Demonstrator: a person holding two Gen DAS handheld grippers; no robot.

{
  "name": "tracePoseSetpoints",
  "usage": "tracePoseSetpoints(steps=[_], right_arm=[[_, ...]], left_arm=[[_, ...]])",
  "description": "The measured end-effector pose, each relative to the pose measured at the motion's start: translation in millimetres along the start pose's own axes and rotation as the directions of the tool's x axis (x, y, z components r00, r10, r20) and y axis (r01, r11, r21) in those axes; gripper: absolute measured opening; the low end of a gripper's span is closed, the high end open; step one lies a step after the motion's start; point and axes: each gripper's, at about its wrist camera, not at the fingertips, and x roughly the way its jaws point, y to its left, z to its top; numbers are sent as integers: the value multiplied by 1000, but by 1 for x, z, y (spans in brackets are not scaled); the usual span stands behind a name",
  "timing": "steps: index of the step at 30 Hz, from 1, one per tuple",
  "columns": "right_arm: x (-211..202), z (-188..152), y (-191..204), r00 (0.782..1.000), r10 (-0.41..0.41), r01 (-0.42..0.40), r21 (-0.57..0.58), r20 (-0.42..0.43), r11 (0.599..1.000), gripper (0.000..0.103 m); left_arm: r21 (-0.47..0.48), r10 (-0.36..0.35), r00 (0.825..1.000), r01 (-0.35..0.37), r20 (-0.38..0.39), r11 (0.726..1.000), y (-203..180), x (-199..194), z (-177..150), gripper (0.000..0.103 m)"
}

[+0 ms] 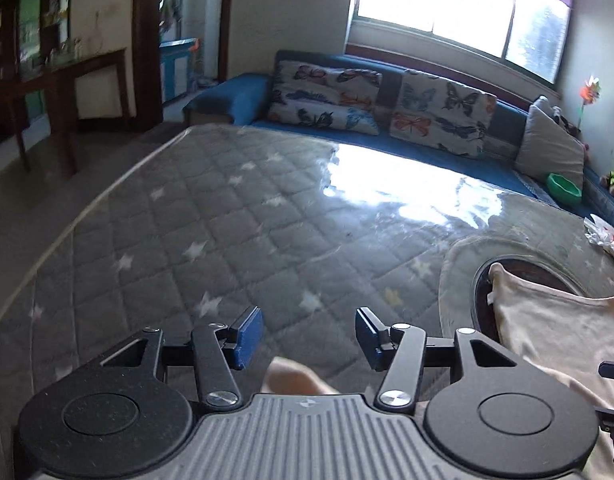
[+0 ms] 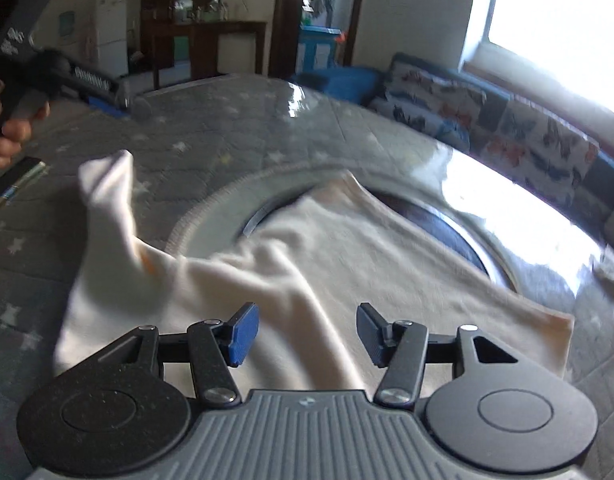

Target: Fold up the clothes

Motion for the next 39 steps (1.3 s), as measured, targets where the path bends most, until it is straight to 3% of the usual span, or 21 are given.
tracePoseSetpoints(steps=[5,12,18,20,21,25,26,31,35,37,39], right_arm=[[-14,8,26,995,97,-96,-28,35,995,55],[-19,7,69,970,243,-240,-91,24,966,46],[-15,3,89,959,284,-282,-110,1,953,42],[-14,1,96,959,282,-281,-120,-1,952,37],[-13,1,97,960,281,-279,-121,-4,953,36],[-11,-3,103,962,273,-273,-117,-16,955,31],[-10,-4,104,963,270,-270,-118,-17,956,30],[-3,-8,105,966,258,-260,-110,-32,959,15],[-3,-10,104,964,263,-265,-106,-31,958,6],[-6,-9,101,955,294,-295,-87,-34,951,5],[-9,-9,98,949,314,-315,-76,-33,946,4]], left_arm=[[-74,23,996,-30,-90,997,11,9,-6,55],[-91,34,990,-47,-135,995,-1,22,-1,55],[-93,92,978,-111,-188,990,-9,37,-1,55],[-84,107,977,-124,-185,989,-11,39,-1,55],[-79,112,976,-128,-185,989,-12,40,-1,52],[-73,111,980,-125,-168,990,-11,42,0,18],[-87,90,982,-106,-164,991,-8,41,-1,16],[-125,7,997,-17,-81,992,2,27,-3,10],[-168,-79,996,84,41,982,14,4,0,9],[-176,-144,980,168,140,970,19,-18,-1,9],[-156,-217,944,260,247,953,25,-42,-6,9]])
